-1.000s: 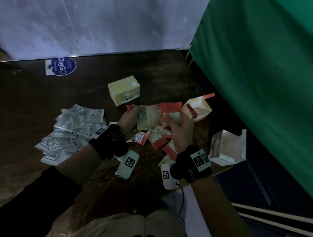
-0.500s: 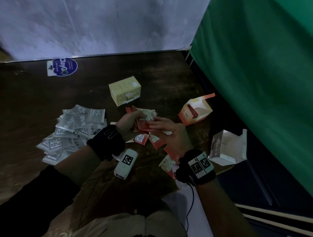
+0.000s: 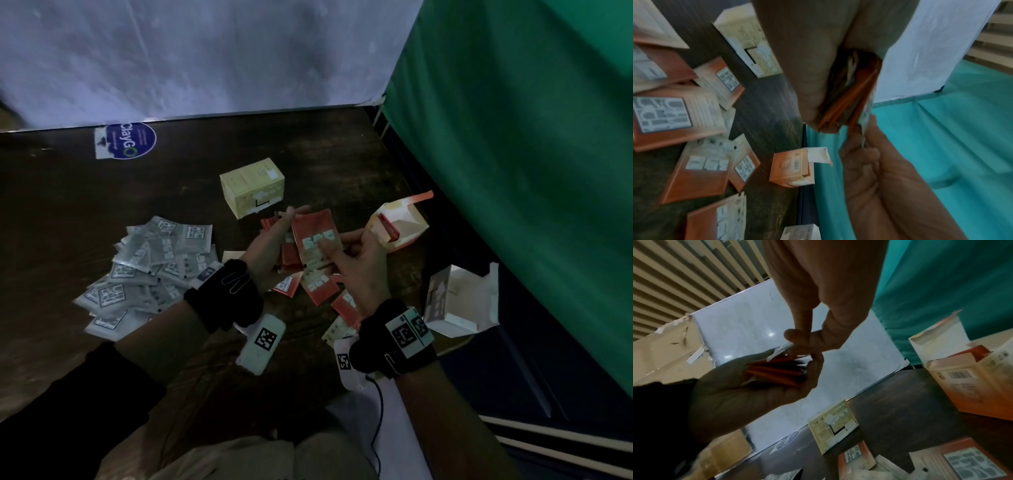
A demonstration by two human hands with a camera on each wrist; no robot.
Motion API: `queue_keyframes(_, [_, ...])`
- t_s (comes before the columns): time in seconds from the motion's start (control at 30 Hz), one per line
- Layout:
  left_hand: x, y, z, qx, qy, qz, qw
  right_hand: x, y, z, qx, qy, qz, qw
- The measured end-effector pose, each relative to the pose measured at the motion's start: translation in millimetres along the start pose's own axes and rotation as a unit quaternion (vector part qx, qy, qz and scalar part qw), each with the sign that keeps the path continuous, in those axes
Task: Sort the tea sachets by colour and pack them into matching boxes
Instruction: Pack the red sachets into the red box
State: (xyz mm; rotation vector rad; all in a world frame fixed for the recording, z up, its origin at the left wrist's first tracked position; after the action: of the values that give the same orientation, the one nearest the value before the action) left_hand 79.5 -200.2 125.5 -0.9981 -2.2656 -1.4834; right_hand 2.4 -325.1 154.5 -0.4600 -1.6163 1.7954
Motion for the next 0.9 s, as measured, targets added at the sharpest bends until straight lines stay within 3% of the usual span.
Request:
queue_keyframes(0.07, [0,-1,-1,0.004,0.015,0.001,1.0,1,-1,-2,0.024,0.027,0.041,0.999])
queue_keyframes(0.2, [-1,0,4,0.0,0.047,-0.013,0.999,3,-10,3,0.094,0.125,0.23,0.96])
queue_keyframes(0.3, [-1,-2,1,-0.007,0.021,-0.014,1.0,7,-7,-8,0.165,0.067,0.303,0.936])
queue_keyframes(0.4, [-1,-4,-3,0.002,0.006,0.006,1.0,13,-2,-16,0.206,-0.063,0.272,0.938])
queue_keyframes(0.5, [-2,-1,2,0.013,0.033,0.016,0.999,11,-7,-7,0.163,-0.119,0.186,0.962])
queue_keyframes(0.53, [-1,-1,4,0.019,0.034,0.027,0.999,10,-9,-4,0.164,-0.128,0.191,0.959])
queue_keyframes(0.6, [3,-1,4,0.003,0.014,0.052,0.999,8,-11,-3,0.233,-0.14,0.253,0.928])
queue_keyframes(0.67, [6,-4,1,-0.032,-0.013,0.069,0.997,6,-11,-10,0.326,-0.178,0.305,0.877])
queue_keyframes(0.73, [8,-9,-2,-0.054,-0.015,0.08,0.995,3,-10,-17,0.367,-0.22,0.323,0.844])
queue_keyframes(0.9, [13,-17,-8,-0.097,-0.043,0.095,0.99,-9,-6,-14,0.332,-0.201,0.231,0.892])
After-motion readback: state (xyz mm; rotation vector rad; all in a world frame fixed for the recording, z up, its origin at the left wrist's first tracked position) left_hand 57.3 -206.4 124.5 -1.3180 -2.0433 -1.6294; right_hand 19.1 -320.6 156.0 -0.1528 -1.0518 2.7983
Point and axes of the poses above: each hand's wrist, its own x-axis away from the middle knuckle, its own z-axis out of the back of the hand, y = z × x, the point moved 3 cm from there along -x, towards the middle knuckle, and after that the axes turned 13 degrees about y, right-handed, at the moved point
